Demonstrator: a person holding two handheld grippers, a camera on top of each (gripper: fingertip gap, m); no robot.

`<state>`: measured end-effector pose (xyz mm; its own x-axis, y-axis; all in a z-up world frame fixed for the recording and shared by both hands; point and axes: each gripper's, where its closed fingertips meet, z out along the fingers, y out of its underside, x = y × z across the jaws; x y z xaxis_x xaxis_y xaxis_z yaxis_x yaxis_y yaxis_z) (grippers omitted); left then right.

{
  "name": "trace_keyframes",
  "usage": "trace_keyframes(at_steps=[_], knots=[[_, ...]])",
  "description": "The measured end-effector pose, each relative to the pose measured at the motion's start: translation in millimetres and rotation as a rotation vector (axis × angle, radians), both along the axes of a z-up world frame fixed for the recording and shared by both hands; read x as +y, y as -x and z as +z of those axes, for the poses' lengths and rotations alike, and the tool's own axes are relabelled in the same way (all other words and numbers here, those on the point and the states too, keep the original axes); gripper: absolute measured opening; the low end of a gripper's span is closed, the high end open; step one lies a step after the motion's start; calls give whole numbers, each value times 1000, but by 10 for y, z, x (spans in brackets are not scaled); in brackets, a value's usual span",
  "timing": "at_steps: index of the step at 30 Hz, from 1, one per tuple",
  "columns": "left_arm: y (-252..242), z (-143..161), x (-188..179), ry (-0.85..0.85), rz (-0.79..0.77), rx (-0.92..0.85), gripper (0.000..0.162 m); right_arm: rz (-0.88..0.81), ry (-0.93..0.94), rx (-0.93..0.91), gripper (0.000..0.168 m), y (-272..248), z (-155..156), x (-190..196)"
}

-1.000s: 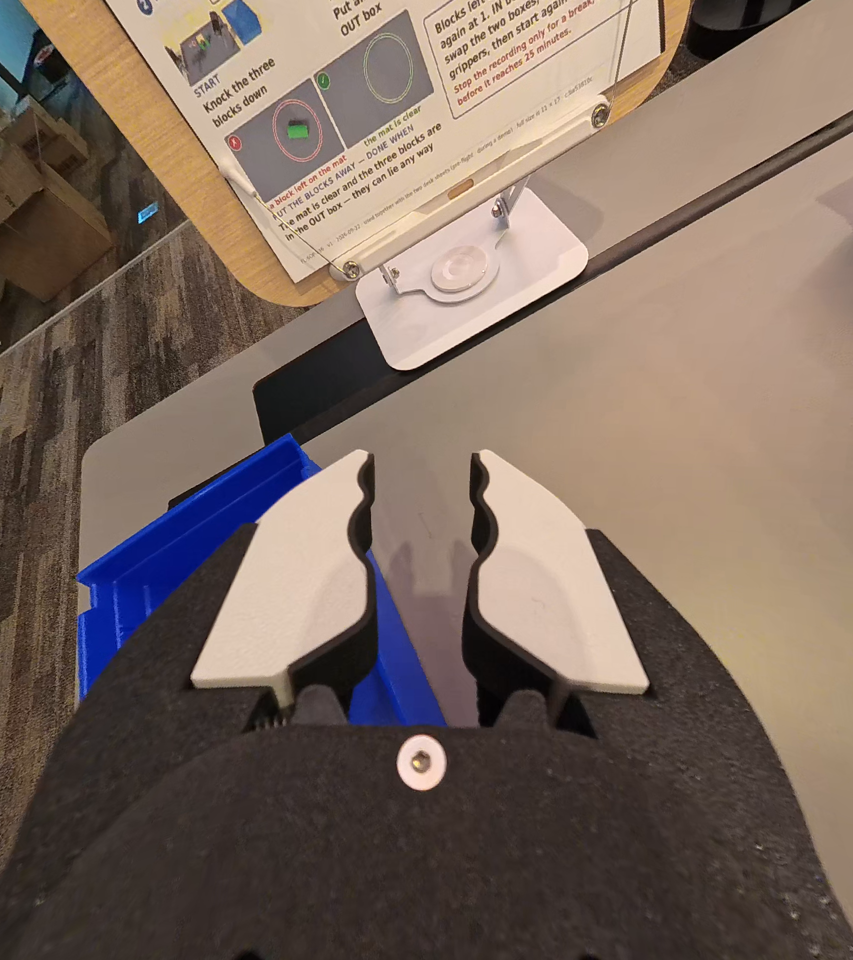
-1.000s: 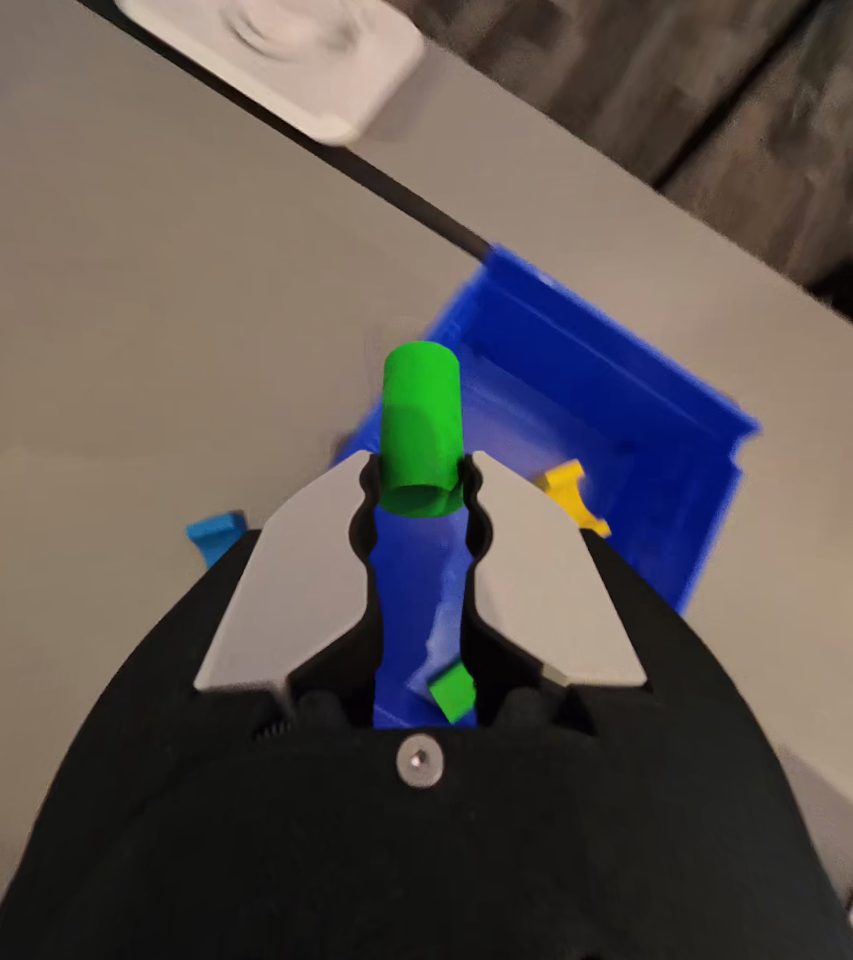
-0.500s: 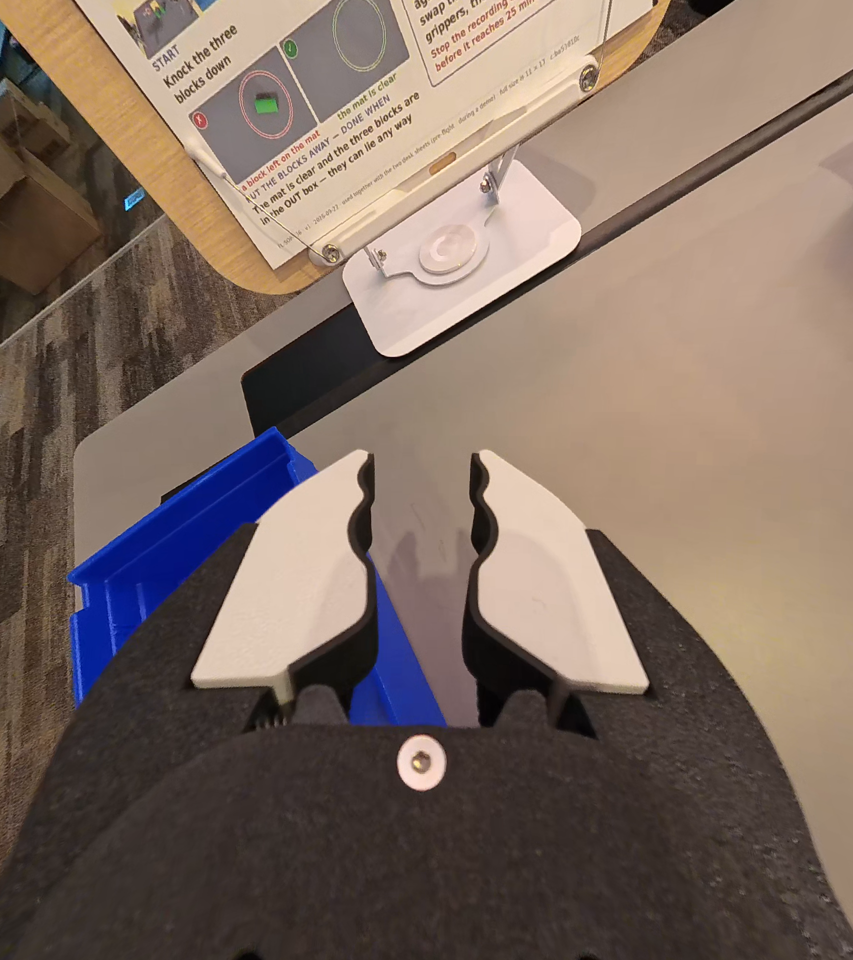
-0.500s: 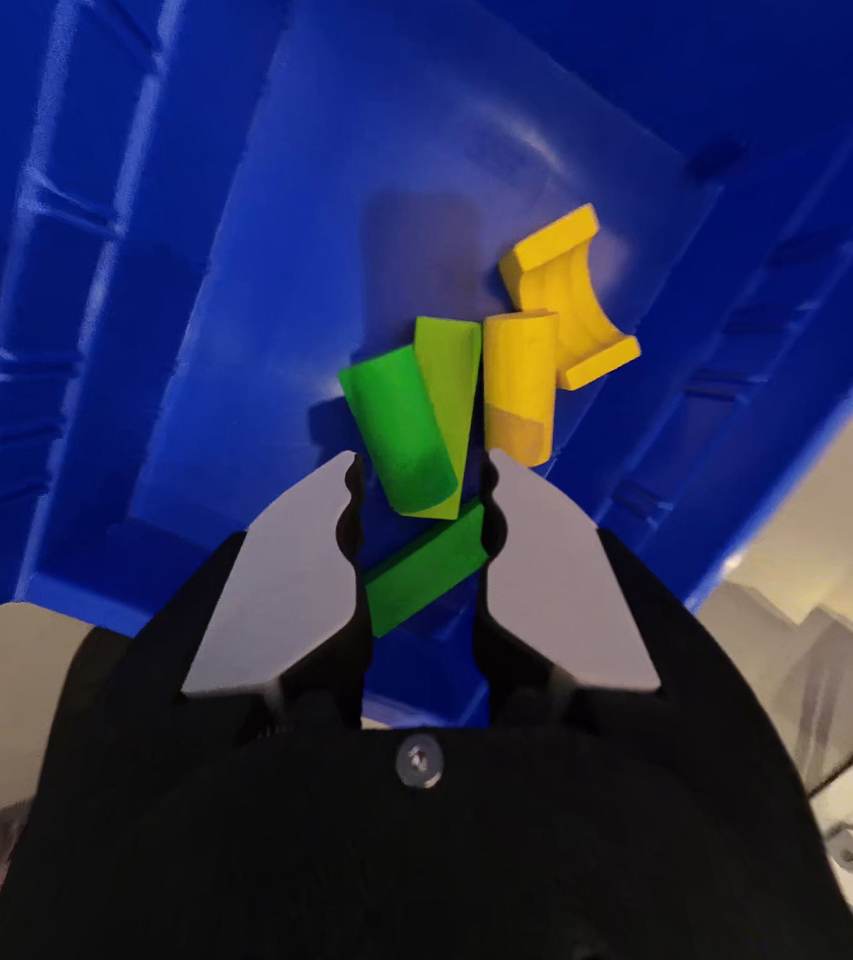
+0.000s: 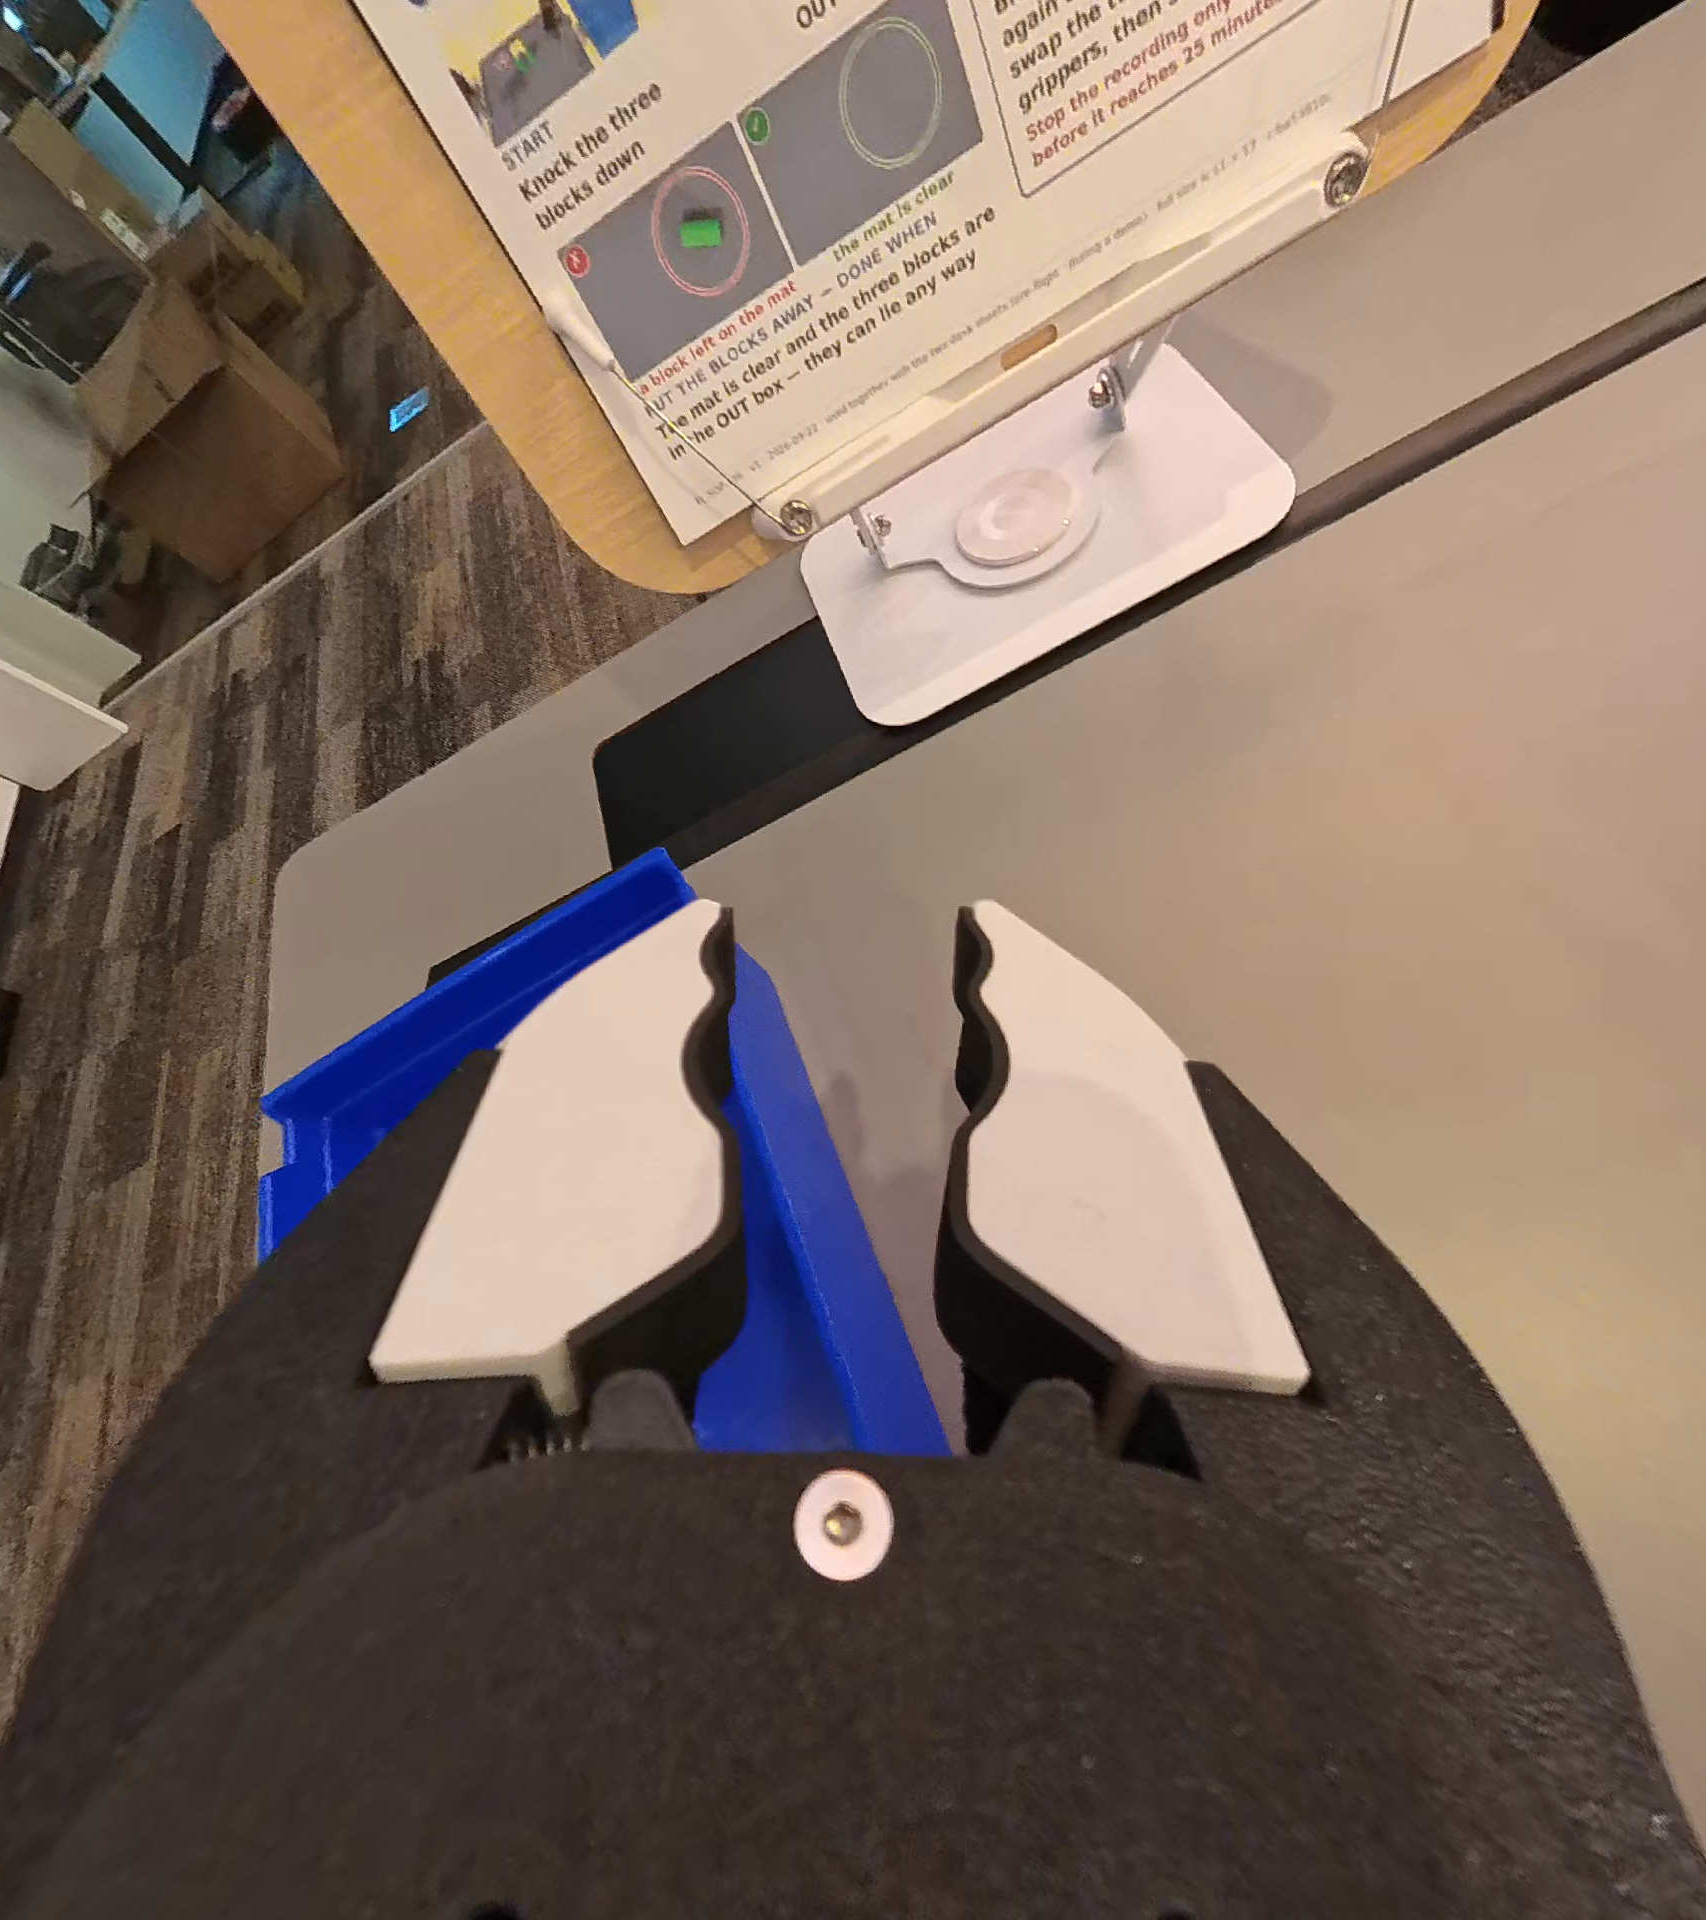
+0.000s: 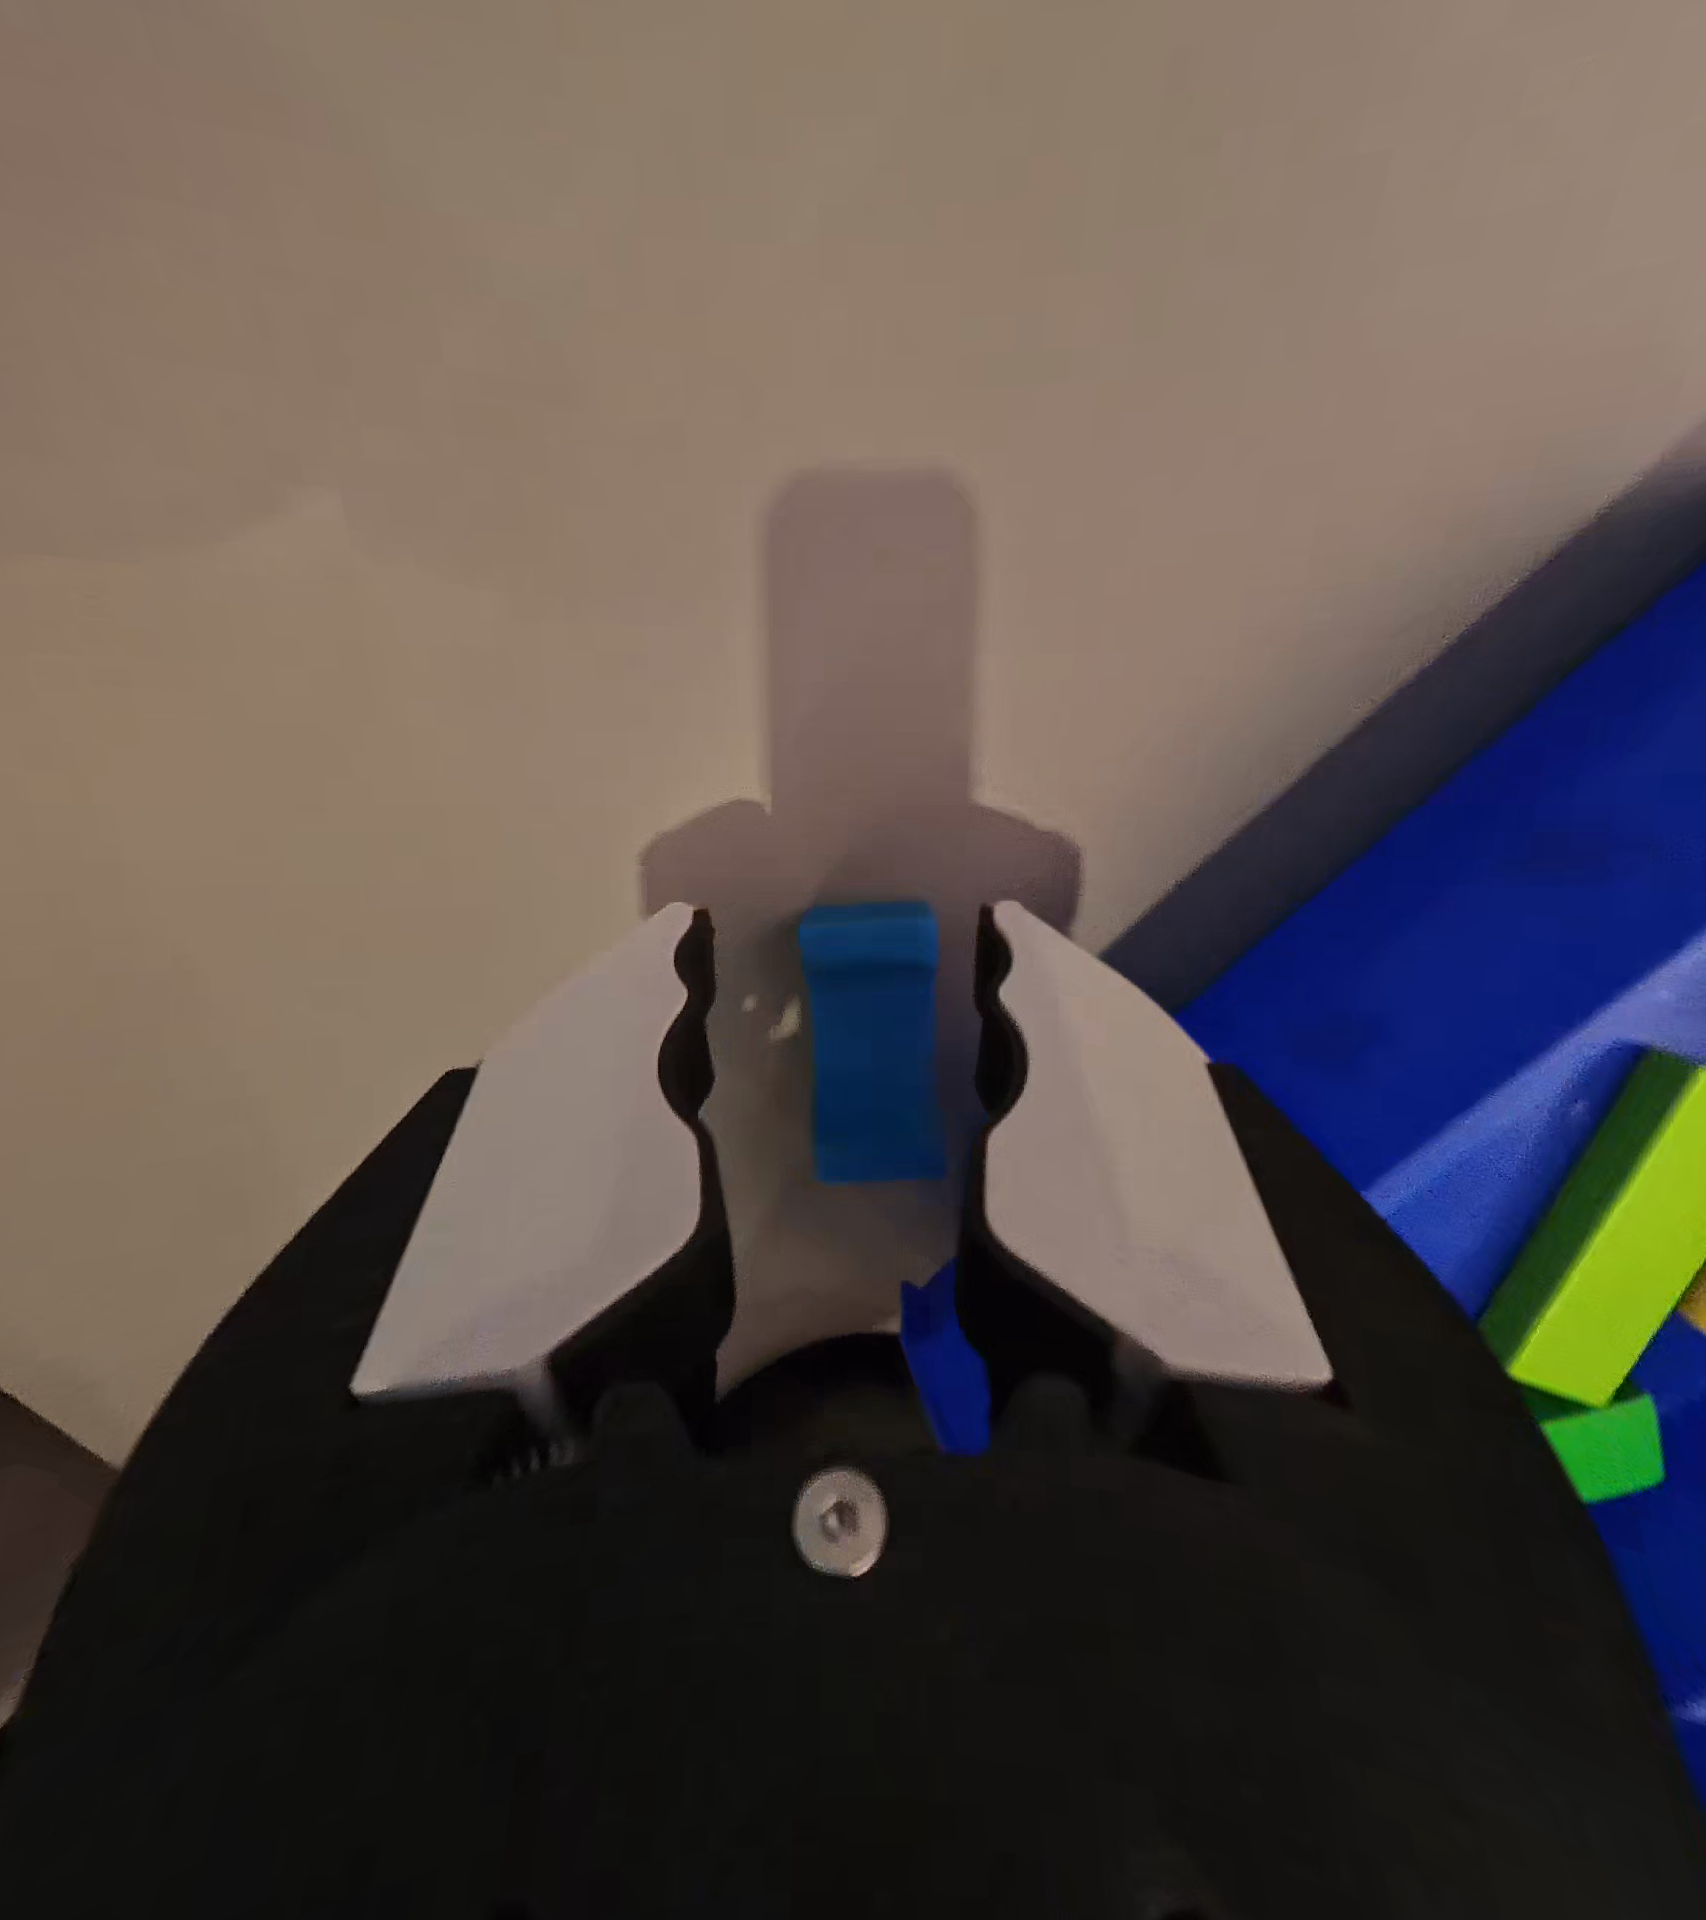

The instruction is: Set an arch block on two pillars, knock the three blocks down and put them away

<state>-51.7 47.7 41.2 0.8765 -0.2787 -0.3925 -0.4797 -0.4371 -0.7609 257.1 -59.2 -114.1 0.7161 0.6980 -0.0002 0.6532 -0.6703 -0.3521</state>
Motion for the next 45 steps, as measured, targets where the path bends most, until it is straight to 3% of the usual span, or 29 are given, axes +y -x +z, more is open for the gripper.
trace_keyframes(at_steps=[5,20,24,26,30,33,36,39,42,45], knots=[[-12,71,-37,-22,-6,-17,41,-10,-10,-264,55,-160,-216,32],[-152,81,-139,-3,-61,-14,41,-1,125,-513,55,-308,-408,-41],[-172,77,-158,4,-72,-10,41,26,150,-486,53,-235,-457,-54],[-176,74,-166,9,-76,-12,42,45,186,-450,41,-176,-481,-88],[-178,86,-179,10,-83,-21,42,89,197,-446,37,-142,-487,-97],[-162,107,-187,6,-82,-25,41,129,192,-324,36,80,-442,-119],[-140,154,-207,-4,-84,-42,41,172,117,-128,36,416,-118,-105],[-101,219,-234,-20,-79,-62,41,157,-67,30,36,543,568,28],[-67,254,-257,-26,-74,-74,41,56,-236,95,36,278,1285,181],[-61,249,-266,-17,-75,-78,41,-144,-294,34,36,-354,1636,356]])
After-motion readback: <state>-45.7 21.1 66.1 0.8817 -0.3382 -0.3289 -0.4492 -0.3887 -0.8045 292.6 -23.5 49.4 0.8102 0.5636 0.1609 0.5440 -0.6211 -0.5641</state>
